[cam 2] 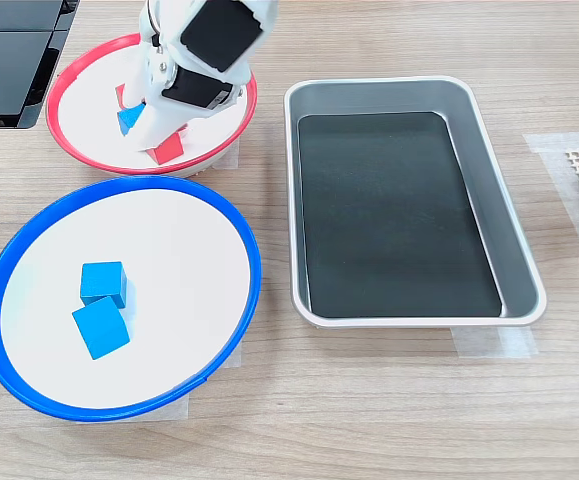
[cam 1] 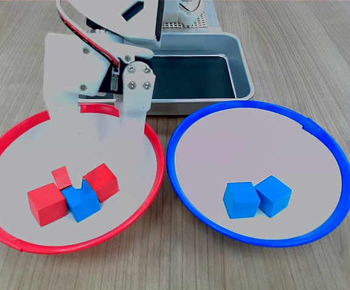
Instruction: Relocate any blue block in the red dish to the blue dish, correcting any misplacements.
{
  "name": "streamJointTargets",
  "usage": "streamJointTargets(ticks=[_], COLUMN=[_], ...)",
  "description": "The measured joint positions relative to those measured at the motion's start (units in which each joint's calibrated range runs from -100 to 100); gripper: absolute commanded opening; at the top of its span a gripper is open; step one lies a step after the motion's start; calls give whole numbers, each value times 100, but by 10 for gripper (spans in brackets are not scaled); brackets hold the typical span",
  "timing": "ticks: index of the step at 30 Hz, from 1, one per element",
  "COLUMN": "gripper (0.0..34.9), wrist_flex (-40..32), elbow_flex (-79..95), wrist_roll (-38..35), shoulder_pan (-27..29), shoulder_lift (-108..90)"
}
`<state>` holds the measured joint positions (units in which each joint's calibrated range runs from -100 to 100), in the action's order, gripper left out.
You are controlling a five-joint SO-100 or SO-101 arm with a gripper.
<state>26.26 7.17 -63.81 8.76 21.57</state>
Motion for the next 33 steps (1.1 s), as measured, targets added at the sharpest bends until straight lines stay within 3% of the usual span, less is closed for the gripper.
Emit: streamJointTargets(ticks=[11, 33], gripper=[135, 155], wrist_flex=[98, 196], elbow_flex=[-817, -799], wrist_roll=[-132, -342], shoulder_pan=[88, 310], shoulder_lift=[554, 571])
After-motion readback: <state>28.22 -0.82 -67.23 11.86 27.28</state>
